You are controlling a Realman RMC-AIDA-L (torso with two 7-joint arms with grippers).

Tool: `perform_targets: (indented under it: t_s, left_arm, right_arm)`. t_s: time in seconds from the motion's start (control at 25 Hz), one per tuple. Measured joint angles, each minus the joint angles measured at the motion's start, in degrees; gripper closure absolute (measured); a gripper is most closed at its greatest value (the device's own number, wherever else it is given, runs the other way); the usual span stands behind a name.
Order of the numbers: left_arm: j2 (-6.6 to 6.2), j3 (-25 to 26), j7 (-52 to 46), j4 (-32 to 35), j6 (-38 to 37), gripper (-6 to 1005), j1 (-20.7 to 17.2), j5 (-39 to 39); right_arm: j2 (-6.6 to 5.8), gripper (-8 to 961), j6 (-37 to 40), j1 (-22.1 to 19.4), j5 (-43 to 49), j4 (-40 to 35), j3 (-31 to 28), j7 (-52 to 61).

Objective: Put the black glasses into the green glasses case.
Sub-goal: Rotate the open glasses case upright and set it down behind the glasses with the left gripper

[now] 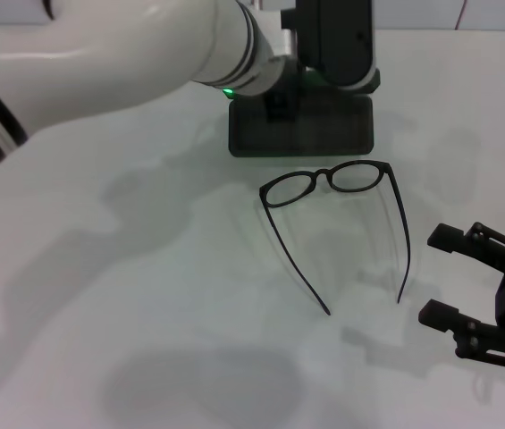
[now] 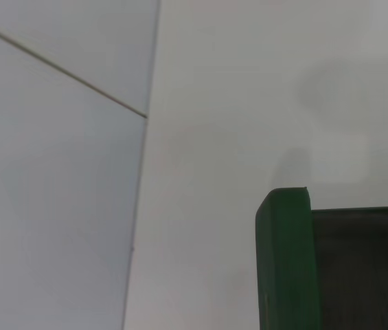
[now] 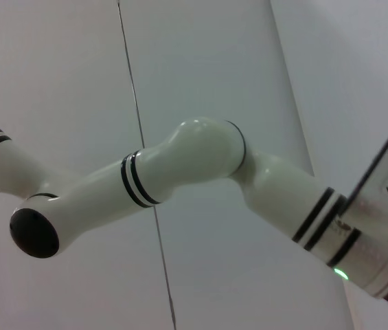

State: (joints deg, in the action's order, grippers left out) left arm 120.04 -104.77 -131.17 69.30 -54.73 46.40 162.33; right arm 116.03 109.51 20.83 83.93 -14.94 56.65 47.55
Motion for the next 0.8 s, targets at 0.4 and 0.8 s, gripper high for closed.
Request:
perform_targets:
  t_s: [0.4, 0.8]
  left_arm:
    - [0.44, -4.4, -0.7, -2.3, -3.0, 702, 0.0, -0.6]
    - [0.36, -6.5, -2.1, 1.6, -4.6, 665, -2.7, 0.0]
  right_arm:
    - [-0.02, 155, -0.6, -0.1, -0.2, 0.8, -0.5, 0.0]
    - [0.07, 156, -1.2, 0.3, -0.2, 0.9, -0.5, 0.0]
